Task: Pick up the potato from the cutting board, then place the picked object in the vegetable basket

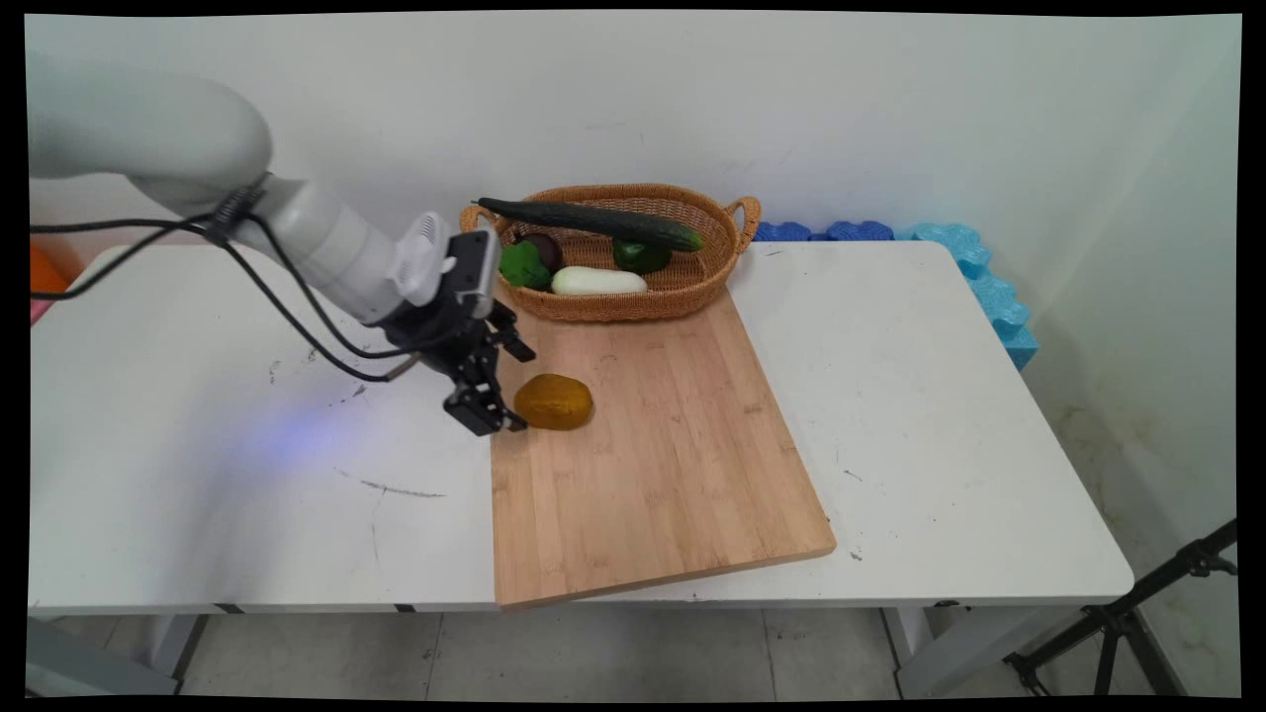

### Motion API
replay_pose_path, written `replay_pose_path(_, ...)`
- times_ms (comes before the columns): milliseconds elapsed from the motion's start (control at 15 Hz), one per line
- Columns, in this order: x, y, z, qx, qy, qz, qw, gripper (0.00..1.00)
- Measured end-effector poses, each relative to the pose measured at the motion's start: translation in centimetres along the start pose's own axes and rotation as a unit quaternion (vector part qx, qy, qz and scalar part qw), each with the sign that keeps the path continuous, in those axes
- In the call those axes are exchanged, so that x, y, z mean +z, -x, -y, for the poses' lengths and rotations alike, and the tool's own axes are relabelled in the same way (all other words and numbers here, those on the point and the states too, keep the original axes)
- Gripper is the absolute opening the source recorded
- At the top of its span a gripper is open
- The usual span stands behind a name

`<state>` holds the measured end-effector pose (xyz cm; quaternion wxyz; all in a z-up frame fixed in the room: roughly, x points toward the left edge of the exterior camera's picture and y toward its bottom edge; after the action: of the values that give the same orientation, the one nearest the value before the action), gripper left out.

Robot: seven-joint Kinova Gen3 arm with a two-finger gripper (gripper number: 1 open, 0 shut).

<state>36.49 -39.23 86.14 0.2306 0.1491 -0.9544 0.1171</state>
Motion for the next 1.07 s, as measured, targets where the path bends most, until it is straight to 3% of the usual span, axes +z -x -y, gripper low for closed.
replay_pose_path(800,5.0,-2.0,0.2,0.004,-0.012,0.010,0.9999,1.00)
replay_pose_path(867,5.3,-2.1,0.2,0.004,-0.012,0.011,0.9999,0.00)
replay_pose_path(1067,5.8,-2.3,0.1,0.006,-0.012,0.013,0.9998,0.00)
